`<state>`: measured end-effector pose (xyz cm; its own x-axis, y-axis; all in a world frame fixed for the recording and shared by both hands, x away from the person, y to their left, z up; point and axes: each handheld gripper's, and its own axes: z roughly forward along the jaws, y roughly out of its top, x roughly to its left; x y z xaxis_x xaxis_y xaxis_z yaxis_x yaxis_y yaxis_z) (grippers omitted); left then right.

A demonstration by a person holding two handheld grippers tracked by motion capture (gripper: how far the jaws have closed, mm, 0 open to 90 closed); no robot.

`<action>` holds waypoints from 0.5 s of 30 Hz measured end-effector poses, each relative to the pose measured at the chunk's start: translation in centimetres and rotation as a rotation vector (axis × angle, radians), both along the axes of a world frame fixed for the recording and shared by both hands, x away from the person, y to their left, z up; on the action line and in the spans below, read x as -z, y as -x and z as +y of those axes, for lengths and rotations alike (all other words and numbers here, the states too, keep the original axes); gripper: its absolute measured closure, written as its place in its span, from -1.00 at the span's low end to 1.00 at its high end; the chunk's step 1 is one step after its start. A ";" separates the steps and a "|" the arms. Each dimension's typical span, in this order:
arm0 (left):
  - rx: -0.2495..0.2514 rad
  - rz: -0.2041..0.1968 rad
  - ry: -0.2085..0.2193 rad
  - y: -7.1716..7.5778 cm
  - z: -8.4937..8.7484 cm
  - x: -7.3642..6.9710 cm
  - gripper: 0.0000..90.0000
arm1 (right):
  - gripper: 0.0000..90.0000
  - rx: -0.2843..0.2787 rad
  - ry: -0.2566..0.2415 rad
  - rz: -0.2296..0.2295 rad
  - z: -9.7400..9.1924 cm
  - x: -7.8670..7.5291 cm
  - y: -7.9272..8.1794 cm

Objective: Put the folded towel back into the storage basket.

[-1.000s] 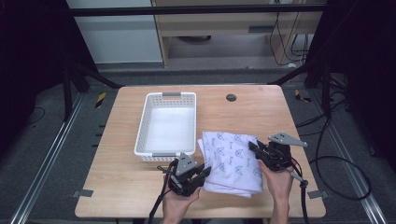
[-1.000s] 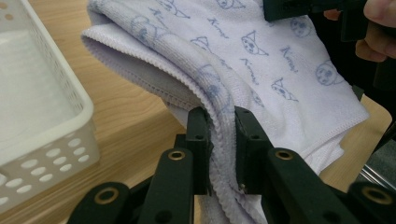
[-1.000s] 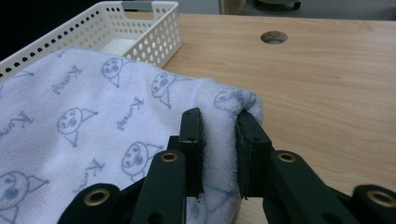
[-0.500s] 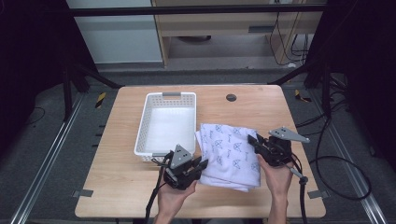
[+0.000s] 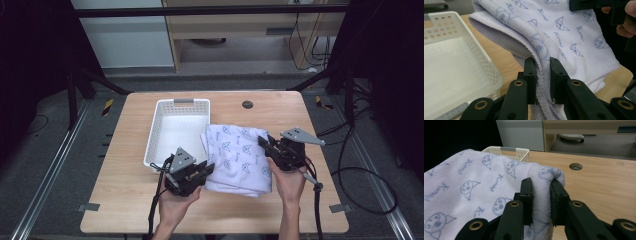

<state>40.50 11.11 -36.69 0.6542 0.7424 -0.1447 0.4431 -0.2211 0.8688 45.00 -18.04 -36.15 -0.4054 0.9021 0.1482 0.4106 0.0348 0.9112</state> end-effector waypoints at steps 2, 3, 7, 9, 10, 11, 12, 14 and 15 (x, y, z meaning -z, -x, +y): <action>-0.003 -0.001 -0.001 -0.1 0.3 -0.1 0.72 | 0.67 -0.004 0.002 -0.005 0.3 -0.2 -0.1; -0.003 0.003 0.006 -0.2 0.5 -0.2 0.72 | 0.67 -0.007 0.003 -0.006 0.4 -0.4 -0.1; -0.008 -0.006 0.009 -0.4 1.3 -0.8 0.72 | 0.67 -0.016 -0.008 -0.015 0.9 -0.9 -0.4; -0.014 -0.013 0.010 -0.3 1.7 -1.0 0.72 | 0.67 -0.018 -0.017 -0.021 1.3 -1.2 -0.5; -0.018 -0.017 0.008 -0.3 1.8 -1.1 0.72 | 0.67 -0.019 -0.015 -0.023 1.5 -1.3 -0.5; -0.019 -0.019 0.004 -0.3 2.0 -1.2 0.72 | 0.67 -0.021 -0.010 -0.026 1.8 -1.4 -0.5; -0.023 -0.021 0.004 -0.4 2.2 -1.3 0.72 | 0.67 -0.026 -0.006 -0.032 2.2 -1.7 -0.6; -0.029 -0.022 0.004 -0.4 2.6 -1.5 0.72 | 0.67 -0.028 -0.005 -0.034 2.4 -1.8 -0.7; -0.031 -0.021 0.005 -0.5 2.8 -1.6 0.72 | 0.67 -0.032 -0.007 -0.037 2.6 -2.0 -0.7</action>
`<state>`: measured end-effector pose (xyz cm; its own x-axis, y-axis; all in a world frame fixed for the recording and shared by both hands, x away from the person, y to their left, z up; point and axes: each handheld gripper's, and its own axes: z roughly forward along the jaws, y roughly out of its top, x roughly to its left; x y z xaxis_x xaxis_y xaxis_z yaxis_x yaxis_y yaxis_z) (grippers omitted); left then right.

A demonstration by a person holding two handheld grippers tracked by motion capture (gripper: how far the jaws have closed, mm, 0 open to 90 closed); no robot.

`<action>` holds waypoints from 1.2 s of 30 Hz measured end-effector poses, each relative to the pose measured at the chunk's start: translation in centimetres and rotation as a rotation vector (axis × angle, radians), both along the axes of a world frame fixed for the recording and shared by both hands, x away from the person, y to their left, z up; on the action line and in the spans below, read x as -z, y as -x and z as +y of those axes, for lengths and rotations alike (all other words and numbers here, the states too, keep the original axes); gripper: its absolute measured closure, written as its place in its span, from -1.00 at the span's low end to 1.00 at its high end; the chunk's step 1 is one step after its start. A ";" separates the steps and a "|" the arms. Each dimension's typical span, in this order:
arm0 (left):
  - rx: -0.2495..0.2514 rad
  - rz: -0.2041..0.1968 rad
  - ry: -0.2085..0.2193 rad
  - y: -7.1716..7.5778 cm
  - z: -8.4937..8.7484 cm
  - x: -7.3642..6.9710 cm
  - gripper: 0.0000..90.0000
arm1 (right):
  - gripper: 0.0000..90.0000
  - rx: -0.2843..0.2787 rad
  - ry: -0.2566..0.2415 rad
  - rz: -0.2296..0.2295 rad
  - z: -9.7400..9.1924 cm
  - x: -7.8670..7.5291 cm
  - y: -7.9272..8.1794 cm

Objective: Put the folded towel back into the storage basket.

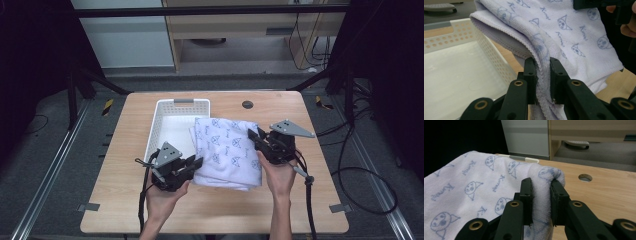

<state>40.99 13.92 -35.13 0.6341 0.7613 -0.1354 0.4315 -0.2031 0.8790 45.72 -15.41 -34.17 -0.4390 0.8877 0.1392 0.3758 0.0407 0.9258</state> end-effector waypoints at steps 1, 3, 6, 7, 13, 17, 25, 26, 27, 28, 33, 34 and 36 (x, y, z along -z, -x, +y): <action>-0.004 0.001 0.006 -0.1 0.2 -0.1 0.72 | 0.67 -0.003 0.002 0.000 0.2 -0.1 -0.1; -0.007 0.002 0.010 -0.2 0.6 -0.2 0.72 | 0.67 -0.012 0.002 -0.007 0.7 -0.4 -0.3; -0.016 -0.005 0.002 -0.2 1.1 -0.4 0.72 | 0.67 -0.017 0.004 -0.011 1.1 -0.5 -0.5; -0.020 -0.007 -0.002 -0.2 1.3 -0.4 0.72 | 0.67 -0.020 0.003 -0.012 1.3 -0.5 -0.6; -0.038 -0.013 -0.002 -0.3 2.4 -0.1 0.72 | 0.67 -0.037 0.004 -0.013 2.5 -0.5 -1.2; -0.047 -0.004 0.016 -0.4 3.5 0.0 0.72 | 0.67 -0.048 0.007 -0.014 3.5 -0.5 -1.5; -0.069 -0.011 0.019 -0.6 5.1 -0.2 0.72 | 0.67 -0.066 0.010 -0.022 5.6 -0.9 -2.4; -0.070 -0.011 0.018 -0.7 5.3 -0.2 0.72 | 0.67 -0.066 0.010 -0.022 5.6 -0.9 -2.4; -0.074 -0.011 0.021 -0.7 5.5 -0.2 0.72 | 0.67 -0.072 0.009 -0.022 6.0 -0.9 -2.6; -0.077 -0.011 0.023 -0.8 5.7 -0.2 0.72 | 0.67 -0.072 0.009 -0.022 6.0 -0.9 -2.6; -0.096 -0.011 0.033 -1.0 6.5 -0.2 0.72 | 0.67 -0.082 -0.002 -0.019 6.9 -0.9 -3.3; -0.101 -0.010 0.037 -1.1 6.7 -0.2 0.72 | 0.67 -0.083 -0.001 -0.020 7.1 -0.9 -3.4; -0.111 -0.011 0.039 -1.3 7.1 -0.2 0.72 | 0.67 -0.088 0.000 -0.022 7.5 -0.9 -3.7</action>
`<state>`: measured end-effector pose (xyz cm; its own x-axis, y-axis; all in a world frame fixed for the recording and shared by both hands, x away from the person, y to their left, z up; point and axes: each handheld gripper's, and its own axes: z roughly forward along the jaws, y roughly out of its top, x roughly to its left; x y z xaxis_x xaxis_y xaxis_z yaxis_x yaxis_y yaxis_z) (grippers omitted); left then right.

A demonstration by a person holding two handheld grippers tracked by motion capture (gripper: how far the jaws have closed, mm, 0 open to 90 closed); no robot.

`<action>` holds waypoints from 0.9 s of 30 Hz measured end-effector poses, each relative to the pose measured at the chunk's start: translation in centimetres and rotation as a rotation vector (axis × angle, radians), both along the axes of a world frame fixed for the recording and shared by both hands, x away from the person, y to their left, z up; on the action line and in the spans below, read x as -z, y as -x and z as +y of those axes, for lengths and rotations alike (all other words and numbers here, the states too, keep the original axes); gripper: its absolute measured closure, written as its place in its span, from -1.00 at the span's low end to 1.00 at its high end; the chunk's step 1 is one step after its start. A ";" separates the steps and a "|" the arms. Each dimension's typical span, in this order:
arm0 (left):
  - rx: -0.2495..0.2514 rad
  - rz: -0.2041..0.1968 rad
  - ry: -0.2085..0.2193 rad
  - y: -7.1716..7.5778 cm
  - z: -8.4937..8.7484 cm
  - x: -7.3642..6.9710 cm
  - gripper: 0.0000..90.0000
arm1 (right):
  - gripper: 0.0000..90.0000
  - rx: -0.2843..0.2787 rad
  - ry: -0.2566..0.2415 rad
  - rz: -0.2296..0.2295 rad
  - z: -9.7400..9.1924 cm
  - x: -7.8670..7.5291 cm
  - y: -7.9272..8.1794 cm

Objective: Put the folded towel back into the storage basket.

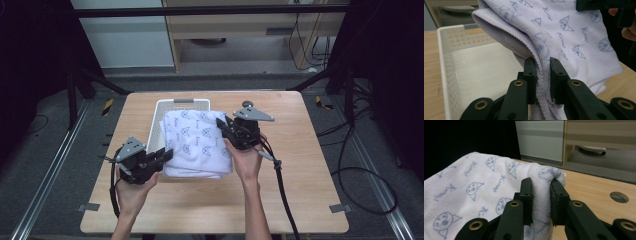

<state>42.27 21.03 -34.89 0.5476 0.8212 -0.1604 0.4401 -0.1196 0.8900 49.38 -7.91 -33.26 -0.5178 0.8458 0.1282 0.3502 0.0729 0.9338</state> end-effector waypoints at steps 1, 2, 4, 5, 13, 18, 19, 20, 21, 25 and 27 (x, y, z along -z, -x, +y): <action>-0.004 0.000 0.004 -0.1 0.2 0.0 0.72 | 0.67 -0.004 -0.003 -0.004 0.4 -0.1 -0.2; -0.009 0.001 0.007 -0.2 0.5 -0.1 0.72 | 0.67 -0.004 -0.003 -0.004 0.4 -0.1 -0.2; -0.016 0.000 0.011 -0.3 0.9 -0.2 0.72 | 0.67 -0.008 -0.003 -0.006 0.9 -0.1 -0.5; -0.020 -0.002 0.014 -0.4 1.1 -0.2 0.72 | 0.67 -0.010 0.000 -0.007 1.1 -0.2 -0.7; -0.048 -0.003 0.026 -1.2 2.4 -0.3 0.72 | 0.67 -0.020 0.002 -0.022 2.8 -0.3 -1.7; -0.062 0.002 0.024 -1.7 2.9 -0.1 0.72 | 0.67 -0.022 -0.007 -0.017 3.4 0.0 -2.5; -0.065 0.001 0.021 -1.8 3.0 -0.1 0.72 | 0.67 -0.023 -0.009 -0.016 3.5 0.1 -2.6; -0.068 0.002 0.019 -2.0 3.0 0.0 0.72 | 0.67 -0.022 -0.010 -0.017 3.6 0.2 -2.8; -0.071 0.002 0.018 -2.1 3.1 0.0 0.72 | 0.67 -0.023 -0.011 -0.016 3.7 0.3 -3.0; -0.082 0.006 0.016 -2.5 3.3 0.2 0.72 | 0.67 -0.026 -0.015 -0.009 4.3 0.7 -3.7; -0.088 0.006 0.017 -2.7 3.5 0.2 0.72 | 0.67 -0.025 -0.017 -0.007 4.4 0.7 -3.9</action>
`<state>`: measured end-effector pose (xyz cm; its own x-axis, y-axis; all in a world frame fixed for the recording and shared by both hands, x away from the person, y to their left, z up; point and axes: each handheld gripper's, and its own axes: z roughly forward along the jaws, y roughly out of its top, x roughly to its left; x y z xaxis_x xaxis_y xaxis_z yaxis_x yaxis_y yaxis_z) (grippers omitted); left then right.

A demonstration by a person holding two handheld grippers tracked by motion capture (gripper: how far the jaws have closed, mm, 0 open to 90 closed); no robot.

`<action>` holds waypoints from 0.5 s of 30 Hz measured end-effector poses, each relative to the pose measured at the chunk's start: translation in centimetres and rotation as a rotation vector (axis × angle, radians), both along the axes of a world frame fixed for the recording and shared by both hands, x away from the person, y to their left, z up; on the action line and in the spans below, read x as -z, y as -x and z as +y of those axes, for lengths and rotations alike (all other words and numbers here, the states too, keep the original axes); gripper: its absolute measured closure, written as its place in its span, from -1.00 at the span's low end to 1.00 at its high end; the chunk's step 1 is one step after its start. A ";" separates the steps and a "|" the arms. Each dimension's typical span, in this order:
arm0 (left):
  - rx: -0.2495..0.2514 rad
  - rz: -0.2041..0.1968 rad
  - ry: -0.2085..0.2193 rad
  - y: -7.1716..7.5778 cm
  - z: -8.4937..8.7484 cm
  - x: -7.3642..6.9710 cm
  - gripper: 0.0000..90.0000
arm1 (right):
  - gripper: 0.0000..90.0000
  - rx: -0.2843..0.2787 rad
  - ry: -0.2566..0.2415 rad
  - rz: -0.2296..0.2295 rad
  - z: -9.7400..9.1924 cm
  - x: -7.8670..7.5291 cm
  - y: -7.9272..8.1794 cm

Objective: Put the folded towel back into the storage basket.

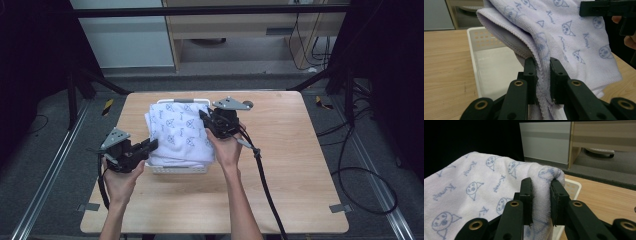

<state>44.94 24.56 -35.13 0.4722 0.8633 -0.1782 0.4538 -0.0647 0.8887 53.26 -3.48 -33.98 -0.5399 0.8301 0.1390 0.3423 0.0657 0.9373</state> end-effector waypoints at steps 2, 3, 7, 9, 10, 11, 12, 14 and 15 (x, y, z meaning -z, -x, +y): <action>-0.005 0.000 0.004 -0.2 0.2 0.1 0.72 | 0.67 -0.001 -0.003 -0.001 0.2 0.1 -0.3; -0.008 0.001 0.002 -0.3 0.3 0.1 0.72 | 0.67 -0.001 -0.006 0.000 0.3 0.2 -0.4; -0.021 0.002 0.000 -0.6 0.5 0.3 0.72 | 0.67 0.002 -0.002 -0.003 0.9 0.4 -0.8; -0.027 0.002 0.002 -0.7 0.7 0.4 0.72 | 0.67 0.002 0.000 -0.007 1.2 0.4 -1.0; -0.030 0.002 0.003 -0.8 0.7 0.5 0.72 | 0.67 0.002 0.002 -0.007 1.3 0.4 -1.1; -0.033 0.002 0.005 -0.9 0.8 0.5 0.72 | 0.67 0.001 0.003 -0.008 1.5 0.4 -1.2; -0.039 0.000 0.008 -1.0 0.9 0.6 0.72 | 0.67 0.000 0.004 -0.009 1.7 0.4 -1.4; -0.041 -0.002 0.009 -1.1 1.0 0.6 0.72 | 0.67 0.000 0.004 -0.013 1.9 0.3 -1.6; -0.046 -0.002 0.008 -1.1 1.1 0.7 0.72 | 0.67 0.000 0.004 -0.013 1.9 0.3 -1.6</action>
